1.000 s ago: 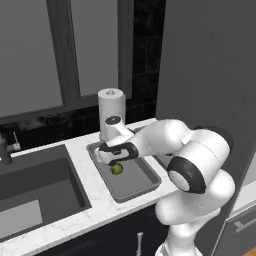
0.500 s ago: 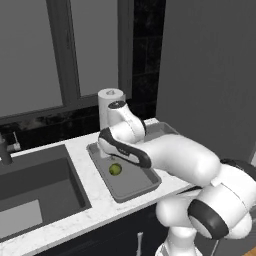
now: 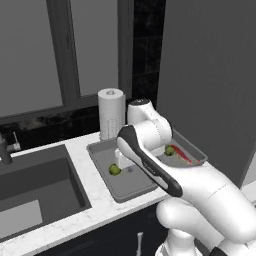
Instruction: Place one lime and one steak in each tupperware on the nearby counter, to pack two identical lunches.
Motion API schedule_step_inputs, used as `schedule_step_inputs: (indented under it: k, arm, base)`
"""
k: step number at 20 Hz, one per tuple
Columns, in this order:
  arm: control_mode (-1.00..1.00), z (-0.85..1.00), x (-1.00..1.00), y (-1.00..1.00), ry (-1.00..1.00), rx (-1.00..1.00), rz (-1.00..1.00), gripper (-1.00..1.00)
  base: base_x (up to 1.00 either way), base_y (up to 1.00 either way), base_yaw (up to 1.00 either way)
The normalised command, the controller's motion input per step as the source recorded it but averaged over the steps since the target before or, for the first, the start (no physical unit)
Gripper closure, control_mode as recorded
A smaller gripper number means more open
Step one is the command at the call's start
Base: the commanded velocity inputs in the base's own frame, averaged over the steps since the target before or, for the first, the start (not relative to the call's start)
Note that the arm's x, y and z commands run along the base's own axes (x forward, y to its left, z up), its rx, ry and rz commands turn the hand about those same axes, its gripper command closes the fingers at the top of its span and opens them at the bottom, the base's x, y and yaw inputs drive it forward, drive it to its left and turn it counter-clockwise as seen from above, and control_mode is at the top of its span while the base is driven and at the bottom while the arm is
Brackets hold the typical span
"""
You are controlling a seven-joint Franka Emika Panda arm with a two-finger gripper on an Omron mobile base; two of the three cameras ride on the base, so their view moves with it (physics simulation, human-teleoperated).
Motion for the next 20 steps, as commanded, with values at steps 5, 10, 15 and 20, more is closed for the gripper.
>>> schedule_step_inputs:
  k: [5, 10, 15, 20]
  arm:
    - [-1.00, 0.16, -0.94, -0.67, 0.10, 0.00, 0.09, -1.00]
    - [-1.00, 0.07, -0.44, -0.99, 0.11, 0.00, 0.07, -1.00]
    - [-1.00, 0.61, -0.38, -0.70, 0.04, 0.01, 0.02, -1.00]
    - [-1.00, 0.78, -0.73, -0.05, 0.00, 0.05, 0.00, -1.00]
  base:
    - [0.00, 0.00, 0.00]
    - [0.00, 0.00, 0.00]
    - [0.00, 0.00, 0.00]
    - [0.00, 0.00, 0.00]
